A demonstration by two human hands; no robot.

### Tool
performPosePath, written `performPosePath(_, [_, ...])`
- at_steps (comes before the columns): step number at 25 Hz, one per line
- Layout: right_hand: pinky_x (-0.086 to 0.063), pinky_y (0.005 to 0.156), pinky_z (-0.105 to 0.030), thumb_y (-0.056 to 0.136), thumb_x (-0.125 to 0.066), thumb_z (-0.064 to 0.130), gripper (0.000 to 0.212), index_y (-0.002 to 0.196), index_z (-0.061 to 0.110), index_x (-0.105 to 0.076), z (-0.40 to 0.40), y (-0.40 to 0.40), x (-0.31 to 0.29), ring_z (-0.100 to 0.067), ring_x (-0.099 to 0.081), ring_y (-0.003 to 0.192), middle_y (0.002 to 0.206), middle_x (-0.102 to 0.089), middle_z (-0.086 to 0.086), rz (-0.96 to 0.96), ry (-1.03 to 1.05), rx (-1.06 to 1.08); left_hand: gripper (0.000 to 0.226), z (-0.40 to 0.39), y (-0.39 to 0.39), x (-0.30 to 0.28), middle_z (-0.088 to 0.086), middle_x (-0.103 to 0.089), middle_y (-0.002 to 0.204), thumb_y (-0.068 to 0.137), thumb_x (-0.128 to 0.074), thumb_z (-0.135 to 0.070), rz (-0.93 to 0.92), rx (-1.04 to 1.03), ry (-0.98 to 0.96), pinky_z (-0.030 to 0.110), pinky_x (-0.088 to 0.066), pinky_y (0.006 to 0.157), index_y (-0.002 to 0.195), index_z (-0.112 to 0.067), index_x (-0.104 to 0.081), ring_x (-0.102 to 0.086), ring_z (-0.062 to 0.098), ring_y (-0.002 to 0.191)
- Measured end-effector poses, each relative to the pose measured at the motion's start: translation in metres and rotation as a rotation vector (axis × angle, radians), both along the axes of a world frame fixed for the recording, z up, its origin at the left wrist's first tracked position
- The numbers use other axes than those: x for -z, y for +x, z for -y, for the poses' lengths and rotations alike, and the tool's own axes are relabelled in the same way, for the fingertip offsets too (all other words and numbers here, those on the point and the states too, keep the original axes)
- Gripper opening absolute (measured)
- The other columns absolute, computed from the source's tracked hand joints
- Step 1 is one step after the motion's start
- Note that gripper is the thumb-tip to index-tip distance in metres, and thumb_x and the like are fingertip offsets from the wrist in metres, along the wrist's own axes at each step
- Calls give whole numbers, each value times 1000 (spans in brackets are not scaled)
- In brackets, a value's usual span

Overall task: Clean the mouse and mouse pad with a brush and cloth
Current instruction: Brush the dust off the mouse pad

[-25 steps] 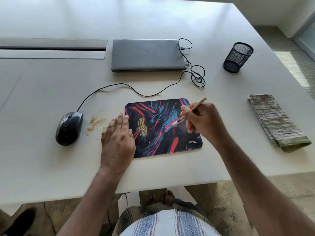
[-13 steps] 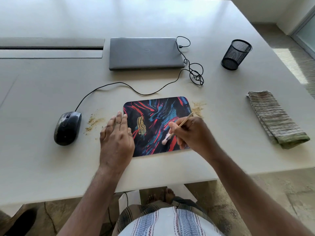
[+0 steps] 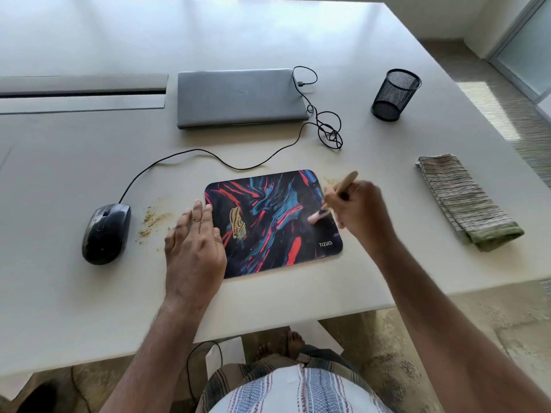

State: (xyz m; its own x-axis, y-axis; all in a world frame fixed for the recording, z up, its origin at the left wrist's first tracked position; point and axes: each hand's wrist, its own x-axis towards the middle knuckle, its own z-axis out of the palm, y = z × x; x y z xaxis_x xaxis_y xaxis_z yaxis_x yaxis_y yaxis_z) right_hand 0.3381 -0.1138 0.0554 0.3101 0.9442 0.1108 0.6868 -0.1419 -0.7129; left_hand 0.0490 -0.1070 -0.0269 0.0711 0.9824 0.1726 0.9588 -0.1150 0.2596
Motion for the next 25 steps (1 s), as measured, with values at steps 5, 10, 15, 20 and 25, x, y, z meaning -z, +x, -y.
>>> performPosePath(5, [-49,49,-25,102,-65,17,39,65,5,-68,3,-20,2,-17,-56,35,45,-61,-4,-151,-12,-280,57,1,0,-1,9,-42,161,102,-32,-31,3,5,2,47,-28,117,154,-11,-44,-37,29,148])
performPosePath(10, [-52,58,-26,104,-62,25,37,68,17,-65,-16,-5,2,-10,-59,44,54,-66,4,57,122,-114,58,1,-1,-1,9,-41,162,102,-31,-32,-4,-1,-9,47,-29,118,155,-12,-42,-36,29,148])
performPosePath(15, [-51,56,-29,103,-63,23,37,70,8,-72,-25,-5,9,-17,-62,42,51,-66,-4,-115,1,-145,59,1,-1,-2,9,-40,162,102,-28,-33,-1,6,-17,48,-29,118,155,-12,-41,-35,28,149])
performPosePath(20, [-49,53,-25,102,-65,17,34,71,6,-74,-33,-2,5,-16,-57,43,51,-66,-4,-203,-3,-202,59,2,0,-2,8,-40,162,102,-28,-32,2,3,-11,47,-28,119,156,-12,-42,-35,27,150])
performPosePath(25, [-46,58,-15,102,-67,26,30,77,11,-74,-36,4,2,1,-63,51,58,-66,12,105,130,-42,59,1,-1,-2,8,-39,163,102,-28,-33,-9,5,-18,47,-28,118,156,-12,-41,-34,27,150])
